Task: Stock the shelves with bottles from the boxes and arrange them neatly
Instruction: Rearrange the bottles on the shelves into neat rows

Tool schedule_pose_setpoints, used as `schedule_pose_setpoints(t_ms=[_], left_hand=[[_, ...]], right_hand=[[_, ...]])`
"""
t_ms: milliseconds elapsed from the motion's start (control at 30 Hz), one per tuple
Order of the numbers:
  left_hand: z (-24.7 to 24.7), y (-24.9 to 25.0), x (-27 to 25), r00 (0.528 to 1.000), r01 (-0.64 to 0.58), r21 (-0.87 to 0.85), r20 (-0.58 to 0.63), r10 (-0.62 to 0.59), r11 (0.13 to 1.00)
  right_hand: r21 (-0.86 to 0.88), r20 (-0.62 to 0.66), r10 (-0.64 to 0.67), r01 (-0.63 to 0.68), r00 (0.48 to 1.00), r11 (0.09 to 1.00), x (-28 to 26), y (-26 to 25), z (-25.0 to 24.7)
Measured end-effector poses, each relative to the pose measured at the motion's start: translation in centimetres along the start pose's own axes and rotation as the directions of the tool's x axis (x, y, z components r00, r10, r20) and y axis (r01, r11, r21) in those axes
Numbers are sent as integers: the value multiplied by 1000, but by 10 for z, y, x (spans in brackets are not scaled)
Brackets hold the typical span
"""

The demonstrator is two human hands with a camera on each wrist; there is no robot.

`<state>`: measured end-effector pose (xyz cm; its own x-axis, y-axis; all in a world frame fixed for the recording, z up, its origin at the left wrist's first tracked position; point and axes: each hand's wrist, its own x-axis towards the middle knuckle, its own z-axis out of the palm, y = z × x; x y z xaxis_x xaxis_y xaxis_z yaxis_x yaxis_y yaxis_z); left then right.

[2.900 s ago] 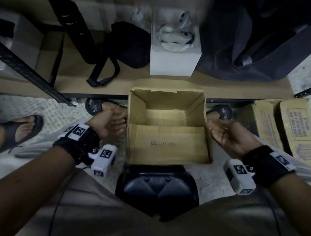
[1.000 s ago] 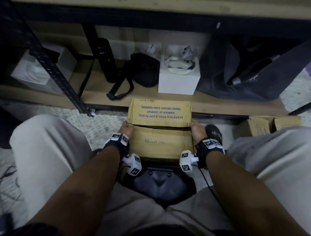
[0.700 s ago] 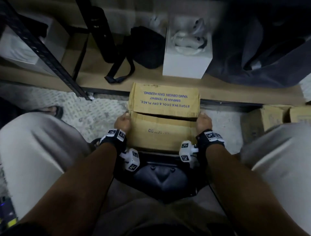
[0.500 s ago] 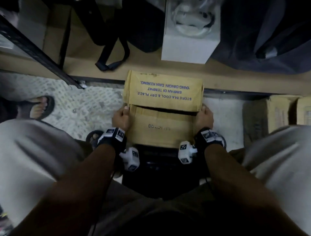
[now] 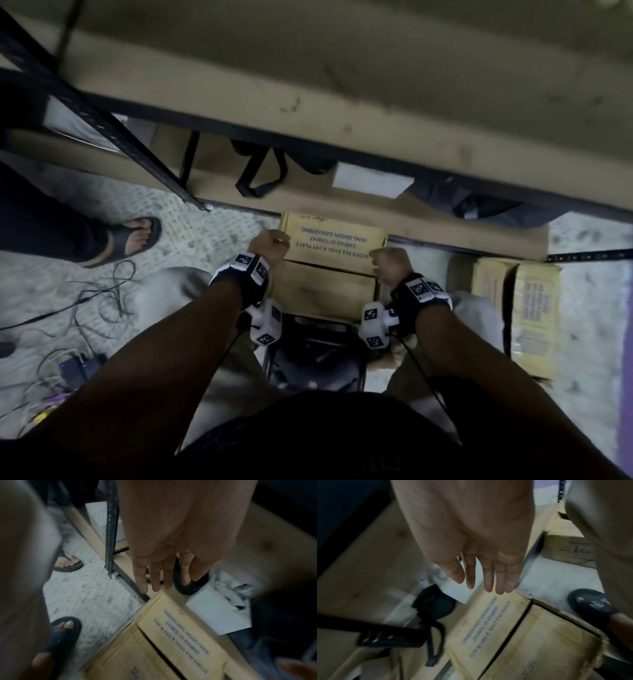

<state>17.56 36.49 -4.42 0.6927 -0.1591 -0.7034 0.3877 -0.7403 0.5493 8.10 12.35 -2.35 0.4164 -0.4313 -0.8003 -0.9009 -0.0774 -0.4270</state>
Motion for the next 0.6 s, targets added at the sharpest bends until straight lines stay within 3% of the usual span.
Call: schedule_pose_setpoints(t_ms=[133, 233, 367, 433, 500, 600], left_hand=[[-47, 72, -62, 992, -124, 40, -5, 125, 991], [-86, 125, -109, 977, -212, 70, 45, 209, 975], [-138, 190, -165, 943, -332, 132, 69, 326, 934], [-165, 222, -189, 917, -397, 206, 53, 395, 894], [-193, 256, -214, 870, -478, 274, 17, 493, 834], [-231, 305, -254, 783, -555, 413, -35, 621, 722]], right_hand=[[13, 63, -154, 154, 986, 988, -72, -74, -16], [-73, 124, -326, 336, 937, 939, -129, -125, -34], [-182, 232, -563, 604, 794, 776, -206, -196, -67], [-242, 329, -641, 718, 694, 653, -243, -230, -90], [-304, 398, -685, 792, 610, 529, -279, -262, -114], [-413, 397, -755, 837, 521, 360, -332, -304, -154]])
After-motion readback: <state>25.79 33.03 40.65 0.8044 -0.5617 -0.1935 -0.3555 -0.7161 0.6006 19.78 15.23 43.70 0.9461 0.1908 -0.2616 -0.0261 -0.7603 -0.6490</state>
